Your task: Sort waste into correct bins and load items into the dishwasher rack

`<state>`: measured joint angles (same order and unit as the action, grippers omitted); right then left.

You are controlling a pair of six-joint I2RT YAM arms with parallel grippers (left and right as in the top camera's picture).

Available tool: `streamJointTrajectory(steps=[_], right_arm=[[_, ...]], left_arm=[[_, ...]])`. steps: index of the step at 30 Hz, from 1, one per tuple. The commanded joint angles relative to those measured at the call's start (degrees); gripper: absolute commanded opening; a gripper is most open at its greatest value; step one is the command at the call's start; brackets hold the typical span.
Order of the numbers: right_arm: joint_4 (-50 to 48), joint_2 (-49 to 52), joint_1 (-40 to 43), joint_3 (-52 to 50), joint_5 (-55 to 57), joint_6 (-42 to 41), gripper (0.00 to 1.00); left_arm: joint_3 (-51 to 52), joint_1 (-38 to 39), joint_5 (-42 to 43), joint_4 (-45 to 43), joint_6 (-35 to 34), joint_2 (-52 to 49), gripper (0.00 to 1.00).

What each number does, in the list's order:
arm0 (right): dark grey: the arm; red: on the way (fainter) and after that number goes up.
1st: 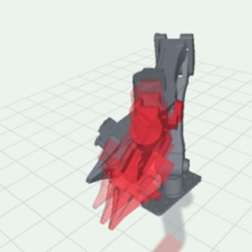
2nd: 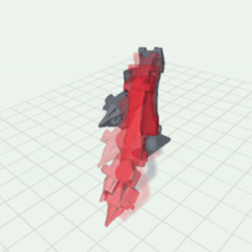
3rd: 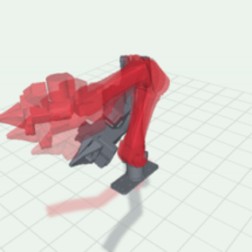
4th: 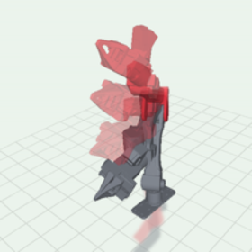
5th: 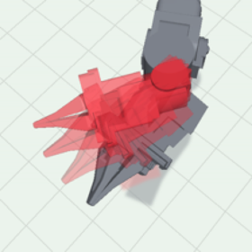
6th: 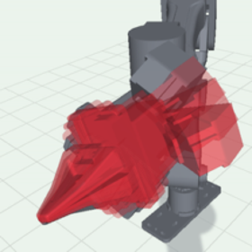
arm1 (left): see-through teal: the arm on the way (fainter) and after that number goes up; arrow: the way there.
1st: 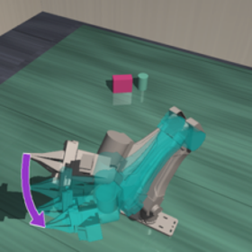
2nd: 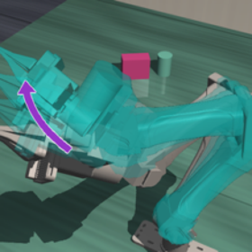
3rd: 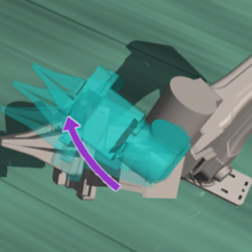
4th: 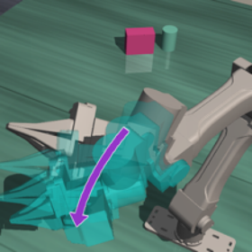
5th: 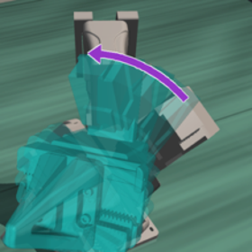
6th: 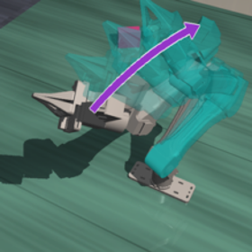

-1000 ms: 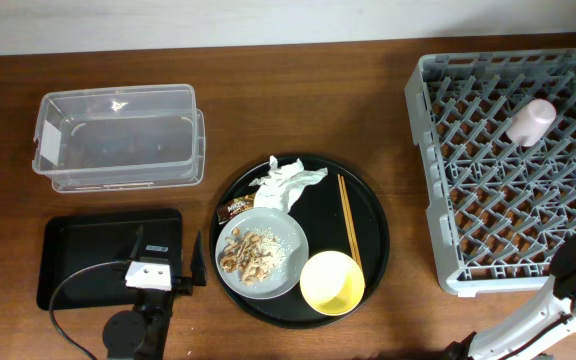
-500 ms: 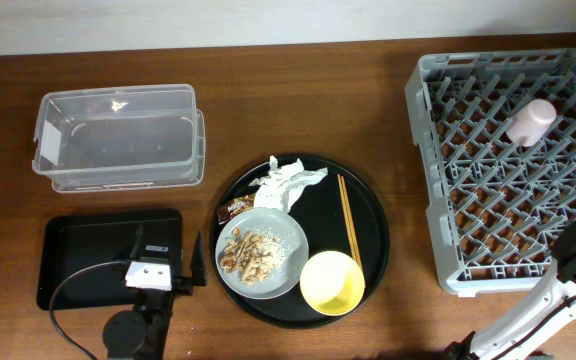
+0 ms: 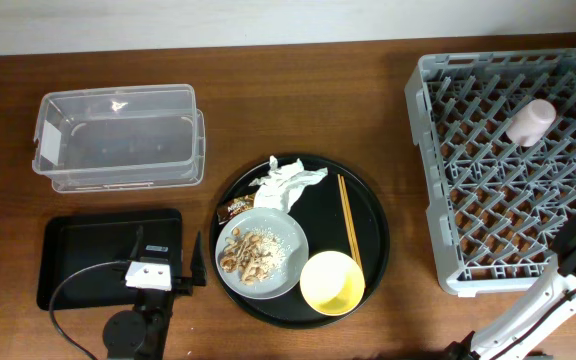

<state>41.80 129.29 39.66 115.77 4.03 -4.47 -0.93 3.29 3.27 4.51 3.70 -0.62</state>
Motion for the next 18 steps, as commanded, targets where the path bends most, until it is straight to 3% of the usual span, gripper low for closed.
streamJointTrajectory(steps=[1, 11, 15, 18], right_arm=[[1.77, -3.91, -0.24, 0.57, -0.81, -0.44, 0.04], [7.04, -14.10, -0.26, 0.57, -3.89, -0.42, 0.04], [10.14, -16.50, -0.26, 0.57, -27.45, 2.91, 0.04], [12.26, -16.04, -0.24, 0.20, -38.14, 7.89, 0.04]], left_arm=[[0.46, -0.31, 0.83, -0.15, 0.92, 0.28, 0.99], [0.46, -0.31, 0.83, -0.15, 0.92, 0.28, 0.99], [0.46, -0.31, 0.83, -0.15, 0.92, 0.28, 0.99], [0.46, -0.31, 0.83, -0.17, 0.92, 0.28, 0.99]])
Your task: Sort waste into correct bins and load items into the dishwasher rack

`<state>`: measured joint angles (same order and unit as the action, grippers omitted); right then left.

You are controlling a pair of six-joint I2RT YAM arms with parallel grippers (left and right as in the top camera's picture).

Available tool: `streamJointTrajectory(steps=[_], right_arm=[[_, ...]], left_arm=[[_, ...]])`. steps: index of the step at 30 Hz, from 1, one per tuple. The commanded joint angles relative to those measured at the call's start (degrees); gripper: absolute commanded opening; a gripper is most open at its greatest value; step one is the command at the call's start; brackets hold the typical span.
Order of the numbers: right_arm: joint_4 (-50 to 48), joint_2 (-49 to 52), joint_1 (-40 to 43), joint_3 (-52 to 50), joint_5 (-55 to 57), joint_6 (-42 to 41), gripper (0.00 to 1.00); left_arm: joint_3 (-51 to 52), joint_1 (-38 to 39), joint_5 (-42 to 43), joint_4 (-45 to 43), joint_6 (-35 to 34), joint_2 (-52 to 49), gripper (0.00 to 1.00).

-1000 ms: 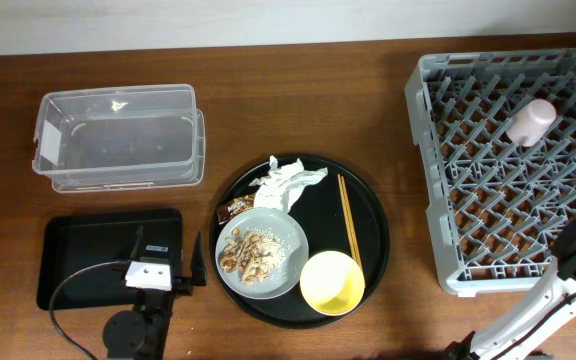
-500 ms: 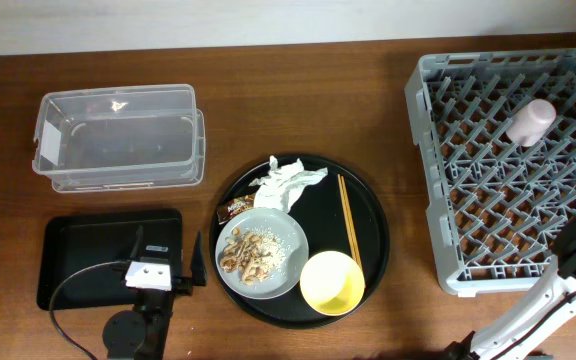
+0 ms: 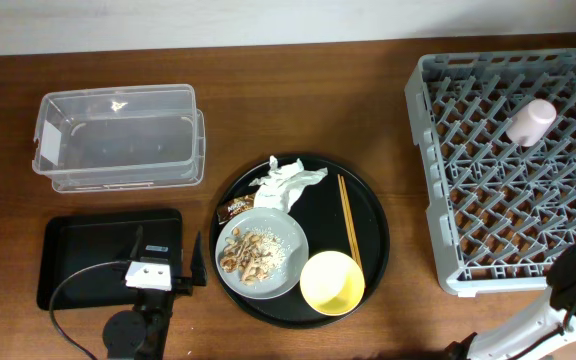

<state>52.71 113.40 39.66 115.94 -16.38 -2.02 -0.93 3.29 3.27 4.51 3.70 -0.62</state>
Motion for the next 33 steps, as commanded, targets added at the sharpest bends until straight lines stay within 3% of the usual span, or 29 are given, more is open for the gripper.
streamJointTrajectory(steps=[1, 6, 16, 18, 25, 33], right_arm=[[1.99, 0.13, -0.24, -0.55, -20.15, 6.58, 0.04], [4.02, 1.57, -0.20, -4.26, -25.29, 12.44, 0.04], [0.04, 2.38, 5.20, -13.44, -34.49, 13.03, 0.04], [0.46, 2.38, 6.82, -16.09, -36.00, 17.99, 0.04], [-6.67, 2.43, 10.36, -24.37, -44.87, 20.68, 0.04], [-10.08, 3.89, 12.55, -29.31, -44.09, 21.27, 0.04]], left_arm=[[0.46, -0.31, 0.83, -0.15, 0.92, 0.28, 0.99], [0.46, -0.31, 0.83, -0.17, 0.92, 0.28, 0.99], [0.46, -0.31, 0.83, -0.15, 0.92, 0.28, 0.99], [0.46, -0.31, 0.83, -0.15, 0.92, 0.28, 0.99], [0.46, -0.31, 0.83, -0.15, 0.92, 0.28, 0.99], [0.46, -0.31, 0.83, -0.15, 0.92, 0.28, 0.99]])
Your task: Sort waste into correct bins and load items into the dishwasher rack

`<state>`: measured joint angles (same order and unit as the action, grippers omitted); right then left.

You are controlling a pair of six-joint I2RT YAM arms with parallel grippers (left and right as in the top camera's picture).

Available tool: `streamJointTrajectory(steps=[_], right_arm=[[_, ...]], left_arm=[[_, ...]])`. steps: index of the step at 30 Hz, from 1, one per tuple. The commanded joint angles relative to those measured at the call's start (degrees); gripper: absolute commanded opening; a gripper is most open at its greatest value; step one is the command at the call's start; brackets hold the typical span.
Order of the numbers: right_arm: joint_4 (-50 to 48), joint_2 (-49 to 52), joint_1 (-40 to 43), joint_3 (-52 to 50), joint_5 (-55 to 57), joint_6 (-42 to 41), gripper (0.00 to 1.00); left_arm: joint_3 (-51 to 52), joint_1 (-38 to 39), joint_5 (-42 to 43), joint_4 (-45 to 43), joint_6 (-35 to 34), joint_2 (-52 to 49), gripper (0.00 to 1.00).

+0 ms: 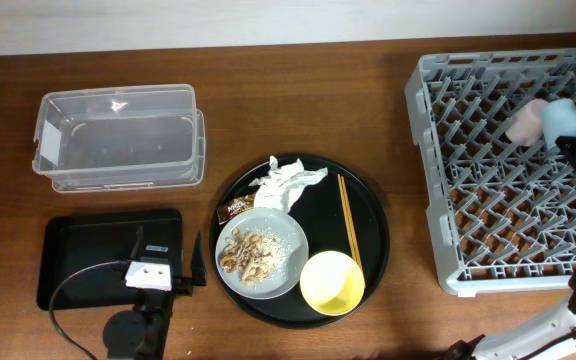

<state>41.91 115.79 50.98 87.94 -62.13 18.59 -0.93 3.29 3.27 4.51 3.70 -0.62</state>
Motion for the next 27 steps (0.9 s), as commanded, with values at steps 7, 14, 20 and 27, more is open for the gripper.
streamJointTrajectory(steps=[7, 14, 20, 27], right_arm=[[2.67, 2.67, 4.68, -1.42, 2.25, 0.68, 0.04], [3.85, 2.62, 5.75, -1.29, 4.46, 0.42, 0.08], [8.50, -0.26, 5.73, 2.64, 4.33, 0.44, 0.15], [5.31, -8.83, 5.73, 4.39, 5.84, -6.32, 0.16]], left_arm=[[0.46, -0.31, 0.83, -0.17, 0.92, 0.28, 0.99], [0.46, -0.31, 0.83, -0.15, 0.92, 0.28, 0.99], [0.46, -0.31, 0.83, -0.15, 0.92, 0.28, 0.99], [0.46, -0.31, 0.83, -0.15, 0.92, 0.28, 0.99]])
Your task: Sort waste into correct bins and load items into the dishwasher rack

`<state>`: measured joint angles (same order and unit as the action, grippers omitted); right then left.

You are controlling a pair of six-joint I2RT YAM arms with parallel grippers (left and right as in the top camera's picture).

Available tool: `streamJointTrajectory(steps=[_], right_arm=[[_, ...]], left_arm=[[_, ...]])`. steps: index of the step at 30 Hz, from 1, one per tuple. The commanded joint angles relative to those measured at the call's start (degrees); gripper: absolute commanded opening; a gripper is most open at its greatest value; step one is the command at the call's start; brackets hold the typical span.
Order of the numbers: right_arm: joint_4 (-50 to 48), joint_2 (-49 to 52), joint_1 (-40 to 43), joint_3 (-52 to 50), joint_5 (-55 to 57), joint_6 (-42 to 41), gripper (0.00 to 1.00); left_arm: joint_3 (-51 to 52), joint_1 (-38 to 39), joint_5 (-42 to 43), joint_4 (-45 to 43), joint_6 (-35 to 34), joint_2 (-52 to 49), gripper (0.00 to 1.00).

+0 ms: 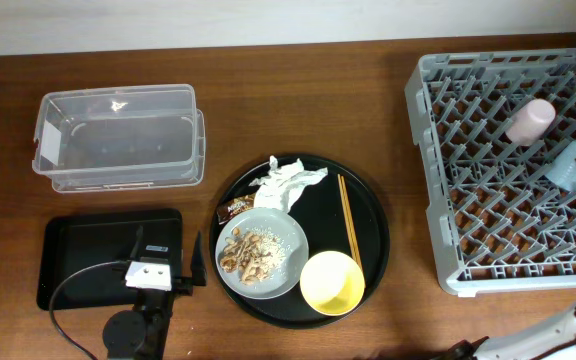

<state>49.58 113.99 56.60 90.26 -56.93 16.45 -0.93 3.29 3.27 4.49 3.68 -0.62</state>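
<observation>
A light blue cup (571, 163) lies tilted on the grey dishwasher rack (438, 180), below a pink cup (531, 120). My right gripper shows only as a dark piece at the frame's right edge, against the blue cup and apparently shut on it. On the round black tray (373, 215) are a grey plate of food scraps (261, 253), a yellow bowl (332, 282), chopsticks (348, 228), a crumpled napkin (286, 184) and a brown wrapper (234, 209). My left gripper (199, 264) rests open, left of the plate.
A clear plastic bin (118, 137) stands at the back left. A flat black bin (108, 258) lies in front of it, with the left arm's base and cable over its near edge. The right arm's white link (528, 335) crosses the front right corner.
The light blue cup was up beside the pink cup with the right gripper under it. Now it is nearer and lower on the rack, further right. The left arm has not moved.
First the right arm stood at the rack's front right corner and only the pink cup was in the rack. Then it sat lower at the frame's corner. Then it held a light blue cup beside the pink cup, and now the cup lies on the rack below it.
</observation>
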Motion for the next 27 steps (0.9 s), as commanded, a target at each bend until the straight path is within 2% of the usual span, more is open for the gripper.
streamJointTrajectory(steps=[1, 4, 7, 8, 13, 19, 25, 27], right_arm=[[-4.22, -7.98, 0.04, 2.08, 0.66, -6.23, 0.17], [-14.47, -9.07, -0.02, 2.08, 2.69, -17.16, 0.17], [-18.51, -8.72, -1.07, 2.05, 15.32, -25.51, 0.04], [-18.82, -8.61, -1.86, 2.05, 20.17, -26.32, 0.04], [-22.10, -6.58, -8.44, 2.01, 40.15, -26.38, 0.04], [-25.83, -2.43, -16.79, 2.01, 52.41, -26.40, 0.04], [-22.25, -1.86, -19.52, 2.01, 65.72, -26.43, 0.04], [-21.20, -1.86, -19.45, 2.01, 66.53, -26.43, 0.05]], left_arm=[[0.46, -0.31, 0.83, -0.13, 0.94, 0.28, 0.99], [0.46, -0.31, 0.83, -0.13, 0.94, 0.28, 0.99], [0.46, -0.31, 0.83, -0.13, 0.94, 0.28, 0.99], [0.46, -0.31, 0.83, -0.13, 0.94, 0.28, 0.99], [0.46, -0.31, 0.83, -0.13, 0.94, 0.28, 0.99], [0.46, -0.31, 0.83, -0.13, 0.94, 0.28, 0.99], [0.46, -0.31, 0.83, -0.13, 0.94, 0.28, 0.99], [0.46, -0.31, 0.83, -0.15, 0.94, 0.28, 0.99]])
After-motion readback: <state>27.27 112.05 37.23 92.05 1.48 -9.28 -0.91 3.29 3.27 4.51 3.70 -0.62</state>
